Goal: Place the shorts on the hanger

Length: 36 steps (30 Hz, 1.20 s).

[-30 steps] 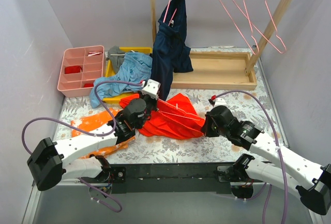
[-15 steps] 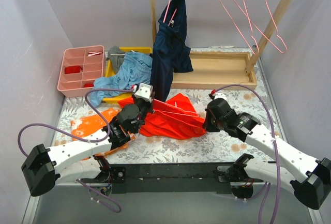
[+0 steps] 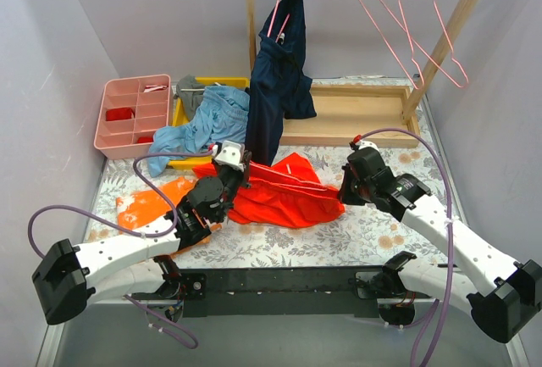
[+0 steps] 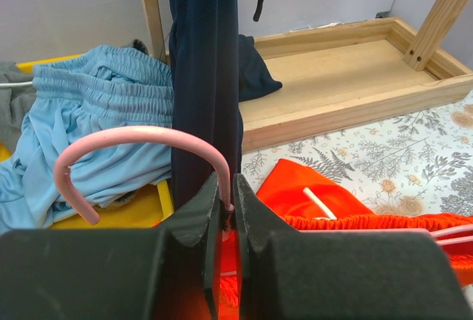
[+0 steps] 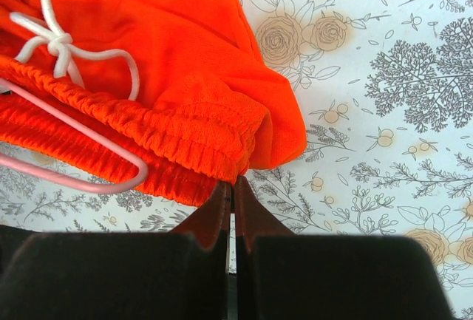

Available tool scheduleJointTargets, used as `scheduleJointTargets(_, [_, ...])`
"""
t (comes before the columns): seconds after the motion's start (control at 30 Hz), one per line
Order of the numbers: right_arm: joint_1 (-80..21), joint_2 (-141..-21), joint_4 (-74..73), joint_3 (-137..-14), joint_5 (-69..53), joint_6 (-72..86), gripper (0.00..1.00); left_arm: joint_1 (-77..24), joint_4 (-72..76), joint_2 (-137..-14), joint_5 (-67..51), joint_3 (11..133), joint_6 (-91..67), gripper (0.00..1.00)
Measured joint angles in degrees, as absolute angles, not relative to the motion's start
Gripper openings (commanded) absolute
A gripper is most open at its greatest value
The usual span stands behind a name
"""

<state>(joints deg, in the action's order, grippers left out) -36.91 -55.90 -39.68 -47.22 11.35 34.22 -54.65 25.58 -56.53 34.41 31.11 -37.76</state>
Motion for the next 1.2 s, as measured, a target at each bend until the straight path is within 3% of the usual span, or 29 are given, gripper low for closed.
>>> scheduleJointTargets(0.47, [-36.4, -57.5, -44.9, -59.4, 5.3, 31.1, 0.01, -55.4, 25.4, -62.8, 35.1, 33.0, -38.4, 0.0])
scheduleJointTargets(1.03, [-39.0, -68.6, -51.0, -89.3, -1.9, 29.1, 0.01, -62.2, 15.2, -69.3, 41.4, 57.3, -34.7, 0.0])
scheduleJointTargets(1.07, [-39.0, -69.2, -51.4, -91.7, -1.9, 28.6, 0.04, -62.5, 12.8, -69.3, 41.8, 59.9, -34.3, 0.0])
scheduleJointTargets(1.13, [-39.0, -69.5, -51.7, -94.9, -1.9, 27.9, 0.22, -62.9, 8.7, -69.3, 42.0, 64.0, -34.1, 0.0])
scheduleJointTargets(1.2, [-39.0, -69.2, -52.3, -97.4, -2.2, 26.9, 0.32, -63.2, 3.3, -69.5, 42.0, 69.5, -33.8, 0.0])
